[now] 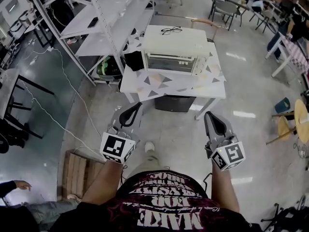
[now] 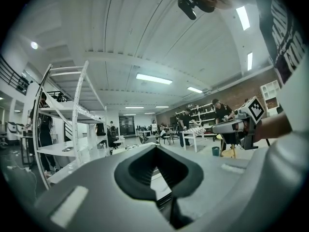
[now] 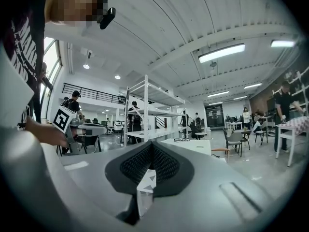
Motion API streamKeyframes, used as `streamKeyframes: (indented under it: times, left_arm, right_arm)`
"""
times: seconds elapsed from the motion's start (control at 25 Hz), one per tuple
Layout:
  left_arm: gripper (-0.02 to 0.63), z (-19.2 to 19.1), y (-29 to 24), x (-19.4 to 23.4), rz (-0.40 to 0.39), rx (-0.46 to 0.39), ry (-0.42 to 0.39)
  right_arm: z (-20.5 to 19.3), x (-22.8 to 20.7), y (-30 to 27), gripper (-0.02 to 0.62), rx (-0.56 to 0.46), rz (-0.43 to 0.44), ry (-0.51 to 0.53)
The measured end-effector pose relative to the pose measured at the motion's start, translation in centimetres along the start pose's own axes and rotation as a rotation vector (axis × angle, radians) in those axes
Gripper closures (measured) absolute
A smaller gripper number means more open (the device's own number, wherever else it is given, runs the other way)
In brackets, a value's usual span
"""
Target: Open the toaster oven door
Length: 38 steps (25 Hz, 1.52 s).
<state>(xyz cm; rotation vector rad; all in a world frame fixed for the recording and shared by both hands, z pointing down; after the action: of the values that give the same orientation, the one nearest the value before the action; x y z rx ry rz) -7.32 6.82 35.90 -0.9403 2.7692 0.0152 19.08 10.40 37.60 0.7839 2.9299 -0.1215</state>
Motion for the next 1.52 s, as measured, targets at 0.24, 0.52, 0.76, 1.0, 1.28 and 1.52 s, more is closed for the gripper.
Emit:
streamKeyframes:
  times: [0.24, 0.52, 0.76, 1.0, 1.28, 1.52]
  left_arm:
    - [0.604, -0.5, -1.5, 3.1, 0.018, -0.013, 0.017]
    - [0.604, -1.4, -3.5, 6.1, 0.003, -0.022, 0.050]
    - [0.604, -2.8, -5.8, 7.9, -0.015, 0.005, 0.044]
    - [0.604, -3.2, -7.5, 9.8, -0.028, 0.009, 0.041]
    - [0.604, -3.4, -9.5, 12.1, -0.055, 0.008, 0.035]
    - [0.604, -3.1, -11.2, 14.9, -0.073, -0.005, 0.037]
  right_arm:
    - [0.1, -0.7, -3.2, 0.571, 0.007, -0.017, -0.001]
    - [0.4, -1.3, -6.9, 0.571, 0.021, -0.022, -0.004]
    - [0.1, -2.3, -9.8, 0.571, 0.036, -0.023, -0.014]
    - [0.3, -2.8, -12.3, 0.571, 0.040, -0.031, -0.014]
    - [1.1, -2.9, -15.1, 0.571, 0.030, -0.044, -0.002]
    - [2.3, -3.0, -17.2, 0.571, 0.018, -0.073, 0.009]
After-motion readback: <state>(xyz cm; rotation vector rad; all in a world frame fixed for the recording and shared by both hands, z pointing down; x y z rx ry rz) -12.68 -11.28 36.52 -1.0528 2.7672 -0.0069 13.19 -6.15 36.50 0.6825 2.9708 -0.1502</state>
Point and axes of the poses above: the fingertips, and each gripper's own axes: y backward along the fingers, x to its left, z out of its top, the point moved 4 cm from there along y, backward along the fingers, and after that the axes turned 5 degrees about -y, right-handed, at the moved point
